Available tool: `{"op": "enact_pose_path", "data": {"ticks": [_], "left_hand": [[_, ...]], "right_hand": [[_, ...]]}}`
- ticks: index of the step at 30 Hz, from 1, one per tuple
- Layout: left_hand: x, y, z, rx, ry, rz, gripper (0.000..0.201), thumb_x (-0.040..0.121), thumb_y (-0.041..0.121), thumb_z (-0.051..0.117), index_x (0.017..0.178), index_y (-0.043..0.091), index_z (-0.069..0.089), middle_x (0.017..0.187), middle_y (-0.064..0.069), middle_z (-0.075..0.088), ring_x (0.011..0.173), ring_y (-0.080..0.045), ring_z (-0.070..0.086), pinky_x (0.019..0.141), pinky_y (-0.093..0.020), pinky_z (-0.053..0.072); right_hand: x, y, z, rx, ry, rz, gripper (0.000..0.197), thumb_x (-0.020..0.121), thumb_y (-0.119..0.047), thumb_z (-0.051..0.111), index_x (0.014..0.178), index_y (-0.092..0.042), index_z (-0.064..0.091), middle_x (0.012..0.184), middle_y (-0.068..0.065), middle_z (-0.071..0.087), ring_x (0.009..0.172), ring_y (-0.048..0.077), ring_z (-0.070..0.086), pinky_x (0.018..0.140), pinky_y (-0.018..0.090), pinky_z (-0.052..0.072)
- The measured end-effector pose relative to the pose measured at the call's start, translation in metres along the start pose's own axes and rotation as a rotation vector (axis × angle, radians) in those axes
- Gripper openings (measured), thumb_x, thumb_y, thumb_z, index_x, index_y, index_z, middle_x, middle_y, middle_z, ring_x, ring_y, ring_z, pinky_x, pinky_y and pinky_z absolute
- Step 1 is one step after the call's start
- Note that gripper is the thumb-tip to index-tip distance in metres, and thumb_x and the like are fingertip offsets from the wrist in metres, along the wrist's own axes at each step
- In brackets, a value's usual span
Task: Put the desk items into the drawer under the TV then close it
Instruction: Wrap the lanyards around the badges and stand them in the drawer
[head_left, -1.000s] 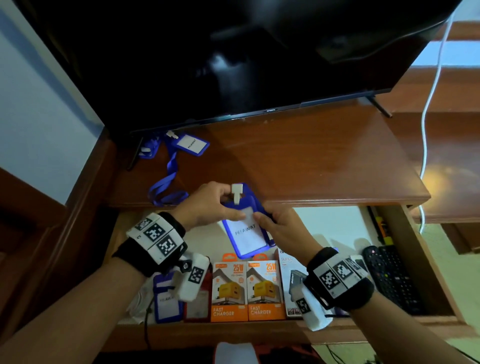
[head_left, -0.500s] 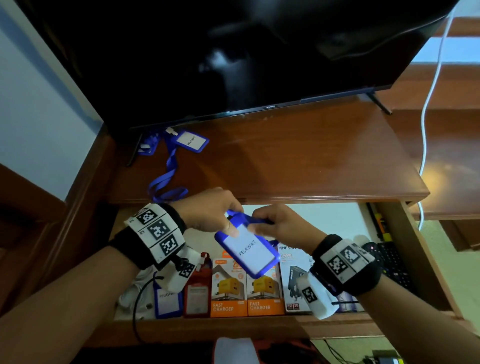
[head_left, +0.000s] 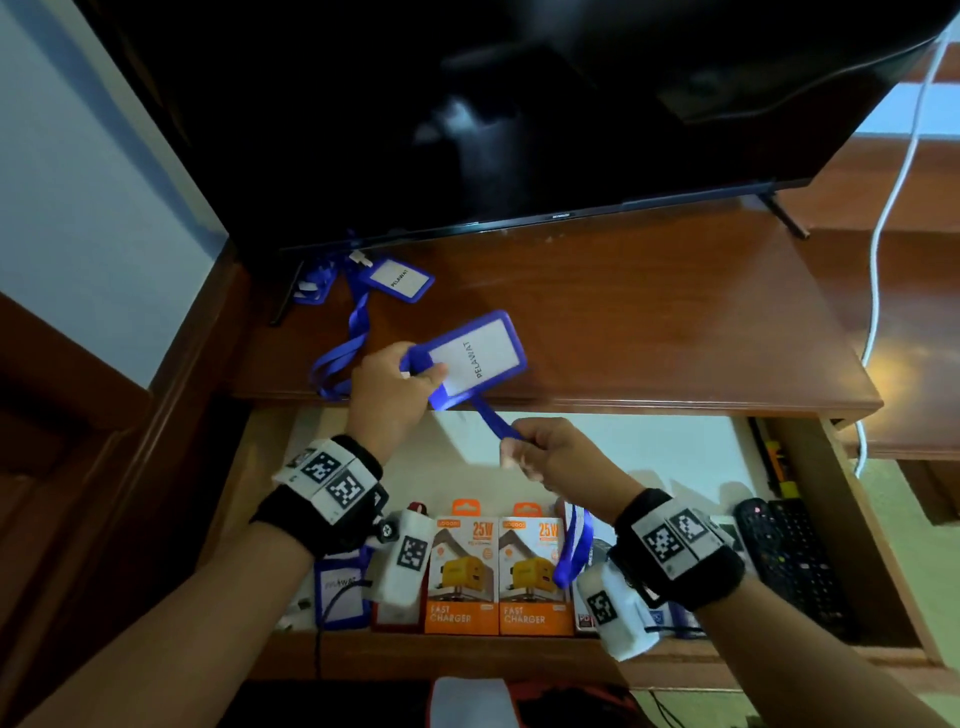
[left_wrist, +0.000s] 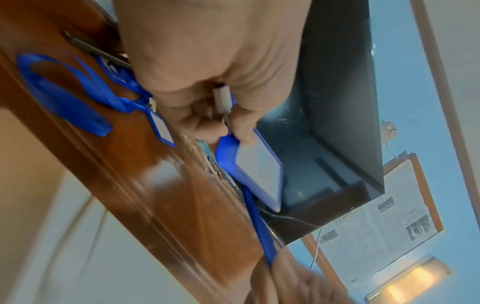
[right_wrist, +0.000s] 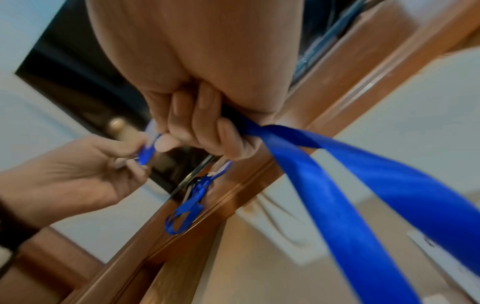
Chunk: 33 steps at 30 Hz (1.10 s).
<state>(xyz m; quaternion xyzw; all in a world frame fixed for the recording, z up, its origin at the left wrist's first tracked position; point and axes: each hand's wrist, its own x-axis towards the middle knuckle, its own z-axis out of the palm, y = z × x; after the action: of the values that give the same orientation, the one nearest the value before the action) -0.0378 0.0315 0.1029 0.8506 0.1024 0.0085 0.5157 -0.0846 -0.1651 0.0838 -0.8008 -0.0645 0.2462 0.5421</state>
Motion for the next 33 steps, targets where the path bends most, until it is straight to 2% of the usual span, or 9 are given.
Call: {"op": "enact_pose_path", "data": {"ticks": [3, 7, 10, 12, 17, 21, 24, 28, 33], "left_hand": [[-0.009, -0.009, 0.005, 0.265, -0.071, 0.083, 0.012, 0.081, 0.018, 0.068, 0.076, 0.011, 0.059, 0.075, -0.010, 0.065, 0.076, -0.029, 0.060, 0.070, -0.036, 0.046], [-0.025, -0.013, 0.009, 0.582, -0.560, 0.256, 0.020, 0.075, 0.015, 0.068, 0.065, 0.019, 0.051, 0.068, -0.003, 0.058, 0.073, -0.027, 0.058, 0.060, -0.031, 0.035], [-0.032, -0.008, 0.000, 0.395, -0.856, 0.179, 0.015, 0.077, 0.009, 0.070, 0.070, 0.009, 0.057, 0.072, -0.006, 0.059, 0.071, -0.018, 0.056, 0.068, -0.032, 0.043], [-0.034, 0.001, -0.008, 0.175, -0.905, 0.118, 0.013, 0.078, 0.001, 0.070, 0.072, 0.008, 0.060, 0.075, -0.006, 0.060, 0.075, -0.015, 0.056, 0.072, -0.029, 0.045], [-0.033, 0.012, -0.016, -0.272, -0.626, 0.028, 0.017, 0.082, -0.001, 0.066, 0.081, 0.014, 0.060, 0.085, -0.003, 0.064, 0.085, -0.018, 0.062, 0.080, -0.032, 0.050], [-0.031, 0.005, -0.012, -0.492, -0.304, -0.179, 0.008, 0.089, 0.002, 0.057, 0.089, 0.009, 0.060, 0.085, -0.002, 0.068, 0.076, -0.011, 0.064, 0.073, -0.030, 0.050], [-0.029, -0.007, -0.016, -0.556, -0.143, -0.295, 0.013, 0.092, 0.006, 0.055, 0.104, 0.007, 0.061, 0.093, -0.003, 0.068, 0.084, -0.015, 0.064, 0.077, -0.032, 0.051], [-0.030, -0.036, -0.035, -0.342, -0.032, -0.270, 0.010, 0.090, 0.010, 0.061, 0.099, 0.013, 0.065, 0.100, -0.006, 0.071, 0.093, -0.024, 0.067, 0.085, -0.044, 0.055], [-0.038, -0.055, -0.058, 0.323, -0.254, -0.041, 0.008, 0.083, 0.014, 0.068, 0.080, 0.012, 0.062, 0.074, -0.001, 0.063, 0.066, -0.010, 0.056, 0.060, -0.016, 0.040]], "right_hand": [[-0.001, -0.015, -0.001, -0.225, -0.112, -0.060, 0.021, 0.094, -0.019, 0.055, 0.075, -0.019, 0.062, 0.054, -0.010, 0.041, 0.042, 0.003, 0.034, 0.046, 0.017, 0.028], [0.006, -0.027, -0.021, -0.401, -0.085, -0.159, 0.011, 0.087, -0.012, 0.065, 0.078, -0.010, 0.071, 0.061, -0.009, 0.055, 0.051, -0.001, 0.046, 0.054, 0.017, 0.035], [0.011, -0.018, -0.032, -0.292, -0.068, -0.102, 0.008, 0.083, -0.008, 0.068, 0.075, -0.009, 0.071, 0.064, 0.000, 0.057, 0.054, 0.004, 0.044, 0.055, 0.022, 0.036], [0.010, -0.010, -0.029, -0.090, -0.039, -0.066, 0.020, 0.083, -0.005, 0.067, 0.066, -0.015, 0.067, 0.058, 0.004, 0.049, 0.050, 0.007, 0.038, 0.049, 0.021, 0.031], [0.006, 0.002, 0.001, 0.375, 0.110, 0.029, 0.030, 0.086, 0.009, 0.050, 0.069, -0.016, 0.055, 0.050, -0.007, 0.056, 0.043, 0.003, 0.049, 0.046, 0.015, 0.039], [0.011, 0.001, 0.031, 0.439, 0.033, 0.057, 0.033, 0.099, -0.015, 0.046, 0.067, -0.010, 0.054, 0.050, 0.000, 0.030, 0.042, 0.010, 0.023, 0.045, 0.024, 0.017], [0.014, -0.008, 0.047, 0.364, -0.005, 0.053, 0.036, 0.101, -0.021, 0.041, 0.070, -0.008, 0.054, 0.045, -0.002, 0.032, 0.039, 0.009, 0.023, 0.040, 0.019, 0.020], [0.017, -0.017, 0.059, 0.054, -0.124, -0.010, 0.023, 0.096, -0.020, 0.050, 0.080, -0.008, 0.062, 0.056, -0.004, 0.044, 0.049, 0.005, 0.038, 0.048, 0.014, 0.032], [0.029, -0.030, 0.060, -0.248, -0.256, -0.104, 0.018, 0.090, -0.016, 0.059, 0.074, -0.015, 0.067, 0.061, -0.010, 0.053, 0.055, 0.000, 0.047, 0.056, 0.014, 0.036]]}}
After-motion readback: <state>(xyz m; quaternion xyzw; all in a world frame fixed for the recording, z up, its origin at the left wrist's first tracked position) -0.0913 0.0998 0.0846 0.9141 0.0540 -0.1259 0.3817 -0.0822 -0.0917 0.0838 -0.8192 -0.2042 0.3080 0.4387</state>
